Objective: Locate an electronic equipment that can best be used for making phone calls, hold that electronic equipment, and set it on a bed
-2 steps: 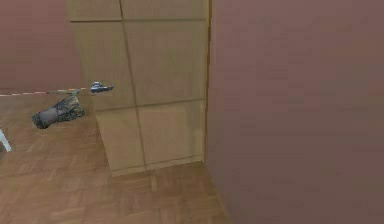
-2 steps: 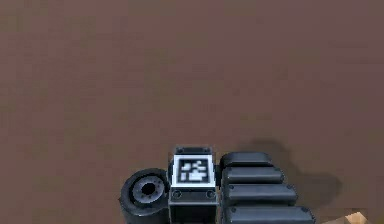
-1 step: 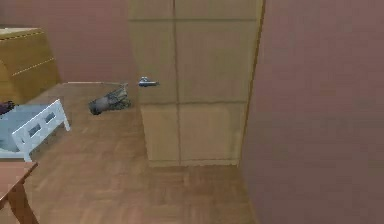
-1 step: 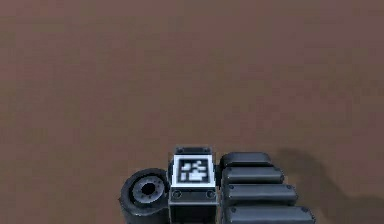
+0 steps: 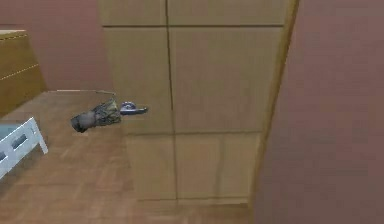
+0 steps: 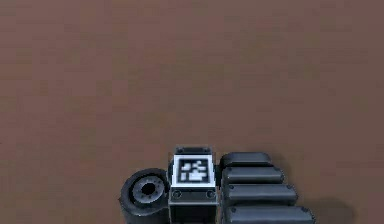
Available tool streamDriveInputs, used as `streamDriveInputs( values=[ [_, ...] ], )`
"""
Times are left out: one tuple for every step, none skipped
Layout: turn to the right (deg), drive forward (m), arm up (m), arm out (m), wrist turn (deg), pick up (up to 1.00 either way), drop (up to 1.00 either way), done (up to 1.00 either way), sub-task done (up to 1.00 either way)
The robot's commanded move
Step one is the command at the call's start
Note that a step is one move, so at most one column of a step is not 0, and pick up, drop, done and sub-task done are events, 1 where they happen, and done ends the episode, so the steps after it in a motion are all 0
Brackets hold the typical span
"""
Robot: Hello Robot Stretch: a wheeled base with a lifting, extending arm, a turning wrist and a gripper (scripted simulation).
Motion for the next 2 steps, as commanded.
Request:
streamDriveInputs(
  values=[
    [-3.0, 0.0, 0.0, 0.0, 0.0, 0.0, 0.0, 0.0, 0.0],
    [0.0, 0.45, 0.0, 0.0, 0.0, 0.0, 0.0, 0.0, 0.0]
  ],
)
